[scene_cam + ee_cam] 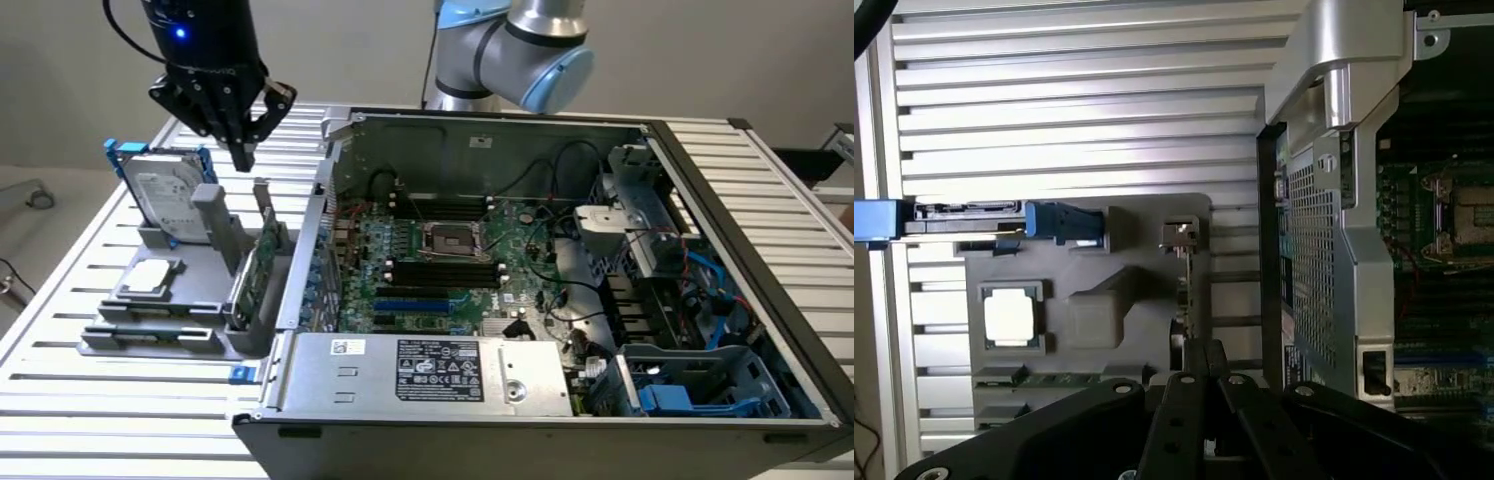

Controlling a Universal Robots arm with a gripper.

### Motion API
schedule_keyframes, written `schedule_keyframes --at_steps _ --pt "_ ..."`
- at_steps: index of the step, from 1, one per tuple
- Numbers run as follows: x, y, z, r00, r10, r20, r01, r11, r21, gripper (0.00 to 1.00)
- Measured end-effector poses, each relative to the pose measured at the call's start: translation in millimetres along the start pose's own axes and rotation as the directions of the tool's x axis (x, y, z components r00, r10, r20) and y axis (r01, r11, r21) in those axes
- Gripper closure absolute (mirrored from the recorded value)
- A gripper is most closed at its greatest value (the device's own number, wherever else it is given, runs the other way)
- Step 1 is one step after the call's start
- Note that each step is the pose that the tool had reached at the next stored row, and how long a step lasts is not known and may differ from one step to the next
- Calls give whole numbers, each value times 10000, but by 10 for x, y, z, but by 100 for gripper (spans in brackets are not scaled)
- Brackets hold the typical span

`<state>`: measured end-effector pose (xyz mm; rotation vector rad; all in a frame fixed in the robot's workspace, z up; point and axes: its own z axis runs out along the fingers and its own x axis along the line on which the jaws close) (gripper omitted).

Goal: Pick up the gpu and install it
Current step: 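Reach for the gpu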

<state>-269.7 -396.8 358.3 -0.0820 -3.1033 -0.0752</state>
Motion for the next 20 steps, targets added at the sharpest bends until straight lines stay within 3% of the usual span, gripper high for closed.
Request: schedule_keyframes --at_steps 20 --pt "73 -94 38 9996 -282 -74 282 9996 52 89"
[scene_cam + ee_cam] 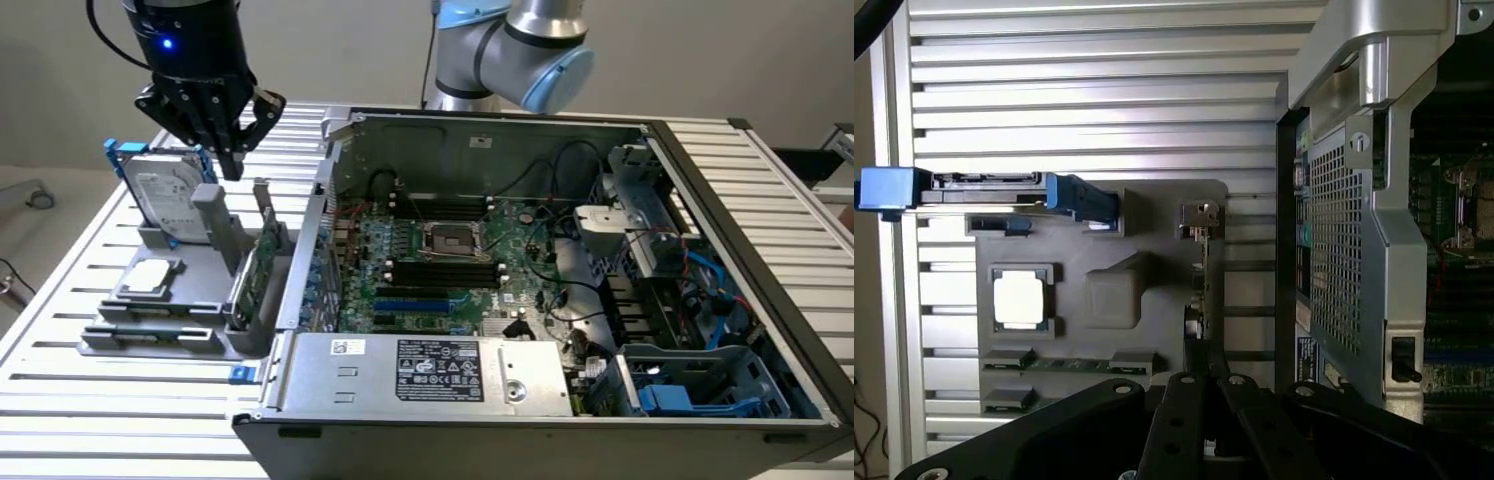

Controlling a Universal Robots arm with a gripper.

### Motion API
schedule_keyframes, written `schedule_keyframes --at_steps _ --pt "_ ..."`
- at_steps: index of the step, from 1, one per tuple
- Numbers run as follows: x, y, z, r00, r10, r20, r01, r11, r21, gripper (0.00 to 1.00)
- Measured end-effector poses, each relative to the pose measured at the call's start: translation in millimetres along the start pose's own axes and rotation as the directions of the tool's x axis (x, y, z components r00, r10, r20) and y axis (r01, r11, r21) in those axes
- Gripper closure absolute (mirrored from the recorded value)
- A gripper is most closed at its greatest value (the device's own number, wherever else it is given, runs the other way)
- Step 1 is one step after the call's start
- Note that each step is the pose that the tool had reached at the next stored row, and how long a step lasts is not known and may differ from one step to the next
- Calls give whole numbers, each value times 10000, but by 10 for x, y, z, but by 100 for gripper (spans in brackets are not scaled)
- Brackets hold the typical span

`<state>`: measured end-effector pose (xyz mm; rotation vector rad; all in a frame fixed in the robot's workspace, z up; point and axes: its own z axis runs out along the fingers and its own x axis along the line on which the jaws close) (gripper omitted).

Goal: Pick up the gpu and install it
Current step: 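Reach for the gpu, then pick up the gpu and move the gpu toward the slot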

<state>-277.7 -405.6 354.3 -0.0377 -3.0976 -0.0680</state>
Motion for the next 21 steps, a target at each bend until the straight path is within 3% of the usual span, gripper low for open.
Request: schedule_keyframes --at_steps 14,18,20,21 --pt "1 0 0 10000 1 7 -1 10000 0 88" --pt "1 0 0 10000 1 9 -1 10000 0 64" --pt "1 0 0 10000 1 9 -1 10000 0 64" --pt "2 0 1 10000 2 -10 -2 10000 0 58"
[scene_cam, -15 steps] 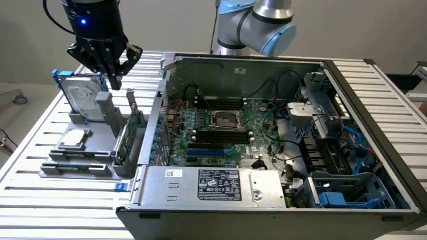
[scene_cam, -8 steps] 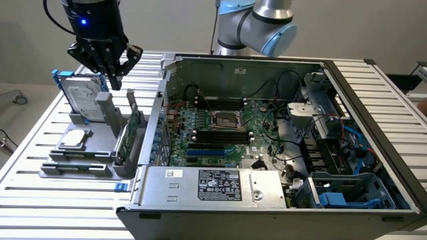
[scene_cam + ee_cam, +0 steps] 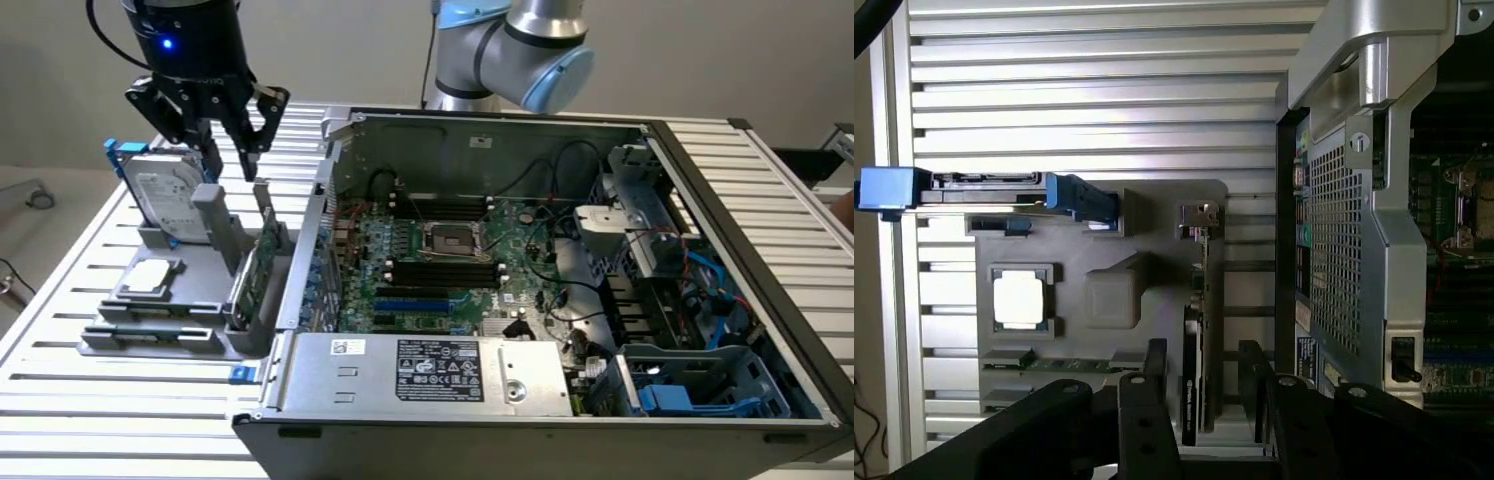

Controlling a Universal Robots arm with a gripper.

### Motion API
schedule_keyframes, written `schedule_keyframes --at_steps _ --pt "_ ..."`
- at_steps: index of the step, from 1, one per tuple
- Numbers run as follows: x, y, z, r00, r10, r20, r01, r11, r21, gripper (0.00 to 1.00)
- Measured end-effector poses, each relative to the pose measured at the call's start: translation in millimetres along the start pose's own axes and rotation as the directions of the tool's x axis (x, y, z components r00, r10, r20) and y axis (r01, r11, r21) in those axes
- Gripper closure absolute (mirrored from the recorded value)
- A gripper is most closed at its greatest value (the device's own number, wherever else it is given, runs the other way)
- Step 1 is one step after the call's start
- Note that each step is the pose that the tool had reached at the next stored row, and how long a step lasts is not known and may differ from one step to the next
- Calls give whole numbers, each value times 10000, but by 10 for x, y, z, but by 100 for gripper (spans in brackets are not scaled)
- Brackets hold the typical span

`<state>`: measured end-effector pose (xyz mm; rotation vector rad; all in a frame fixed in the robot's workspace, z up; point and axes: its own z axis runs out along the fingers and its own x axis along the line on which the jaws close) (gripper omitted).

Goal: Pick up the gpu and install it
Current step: 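Pick up the gpu and move the gpu toward the slot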

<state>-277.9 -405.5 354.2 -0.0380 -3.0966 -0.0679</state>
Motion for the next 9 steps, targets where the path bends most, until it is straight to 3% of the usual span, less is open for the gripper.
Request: schedule_keyframes --at_steps 2,9 --pt "2 -2 26 10000 4 -52 -4 10000 0 58" --pt "66 -43 133 10000 3 -52 -3 10000 61 58"
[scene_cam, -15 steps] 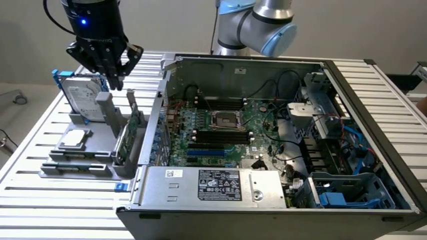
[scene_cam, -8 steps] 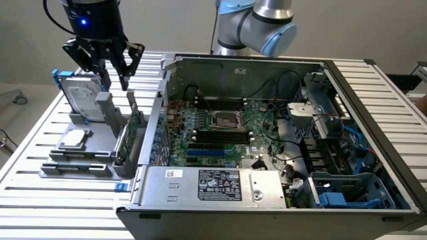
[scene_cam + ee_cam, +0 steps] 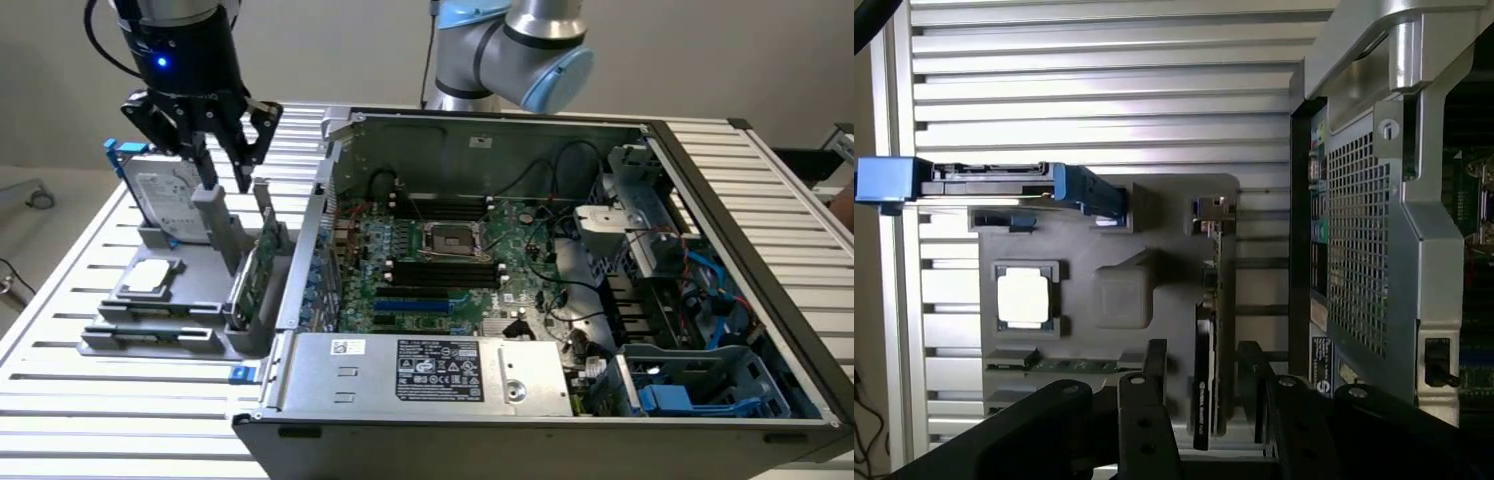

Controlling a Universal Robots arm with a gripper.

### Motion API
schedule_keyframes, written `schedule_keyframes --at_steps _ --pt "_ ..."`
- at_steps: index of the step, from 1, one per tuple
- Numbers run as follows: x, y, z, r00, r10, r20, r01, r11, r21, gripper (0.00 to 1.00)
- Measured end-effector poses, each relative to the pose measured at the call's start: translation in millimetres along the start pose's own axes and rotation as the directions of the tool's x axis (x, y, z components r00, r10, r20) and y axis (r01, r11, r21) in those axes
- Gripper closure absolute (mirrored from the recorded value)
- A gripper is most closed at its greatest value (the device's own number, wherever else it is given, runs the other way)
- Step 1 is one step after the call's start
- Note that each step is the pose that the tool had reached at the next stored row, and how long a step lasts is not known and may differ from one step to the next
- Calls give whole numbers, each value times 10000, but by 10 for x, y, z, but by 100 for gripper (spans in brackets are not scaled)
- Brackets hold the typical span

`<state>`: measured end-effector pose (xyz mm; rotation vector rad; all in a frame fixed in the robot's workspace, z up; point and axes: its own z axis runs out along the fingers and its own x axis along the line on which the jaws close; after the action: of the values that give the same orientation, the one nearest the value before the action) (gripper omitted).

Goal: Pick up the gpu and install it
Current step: 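Pick up the gpu and move the gpu toward the slot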

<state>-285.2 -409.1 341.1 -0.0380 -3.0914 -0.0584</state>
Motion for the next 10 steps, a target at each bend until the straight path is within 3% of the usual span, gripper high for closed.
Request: schedule_keyframes --at_steps 10 --pt "8 -122 97 10000 10 5 -10 9999 159 58"
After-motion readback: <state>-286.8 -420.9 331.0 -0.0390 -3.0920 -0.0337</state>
